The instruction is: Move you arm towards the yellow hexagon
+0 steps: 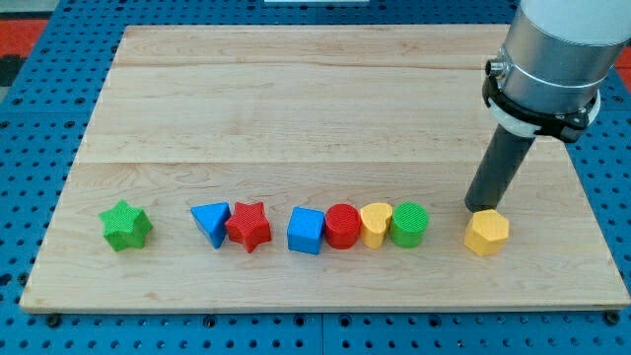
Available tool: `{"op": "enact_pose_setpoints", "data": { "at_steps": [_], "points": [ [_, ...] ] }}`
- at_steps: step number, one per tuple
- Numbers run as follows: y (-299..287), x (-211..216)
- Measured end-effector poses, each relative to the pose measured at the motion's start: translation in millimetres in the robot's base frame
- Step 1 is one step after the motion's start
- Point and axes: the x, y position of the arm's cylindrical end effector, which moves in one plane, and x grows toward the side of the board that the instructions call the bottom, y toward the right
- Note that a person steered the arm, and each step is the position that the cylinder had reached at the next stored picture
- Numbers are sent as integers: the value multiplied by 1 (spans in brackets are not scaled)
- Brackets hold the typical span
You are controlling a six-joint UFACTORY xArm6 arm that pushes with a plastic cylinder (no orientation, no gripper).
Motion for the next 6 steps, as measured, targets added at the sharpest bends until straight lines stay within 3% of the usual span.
{"op": "enact_pose_setpoints", "data": {
  "at_steps": [2,4,5,6],
  "points": [
    [2,-28],
    [104,-48],
    [143,-26],
    [127,28]
  ]
}}
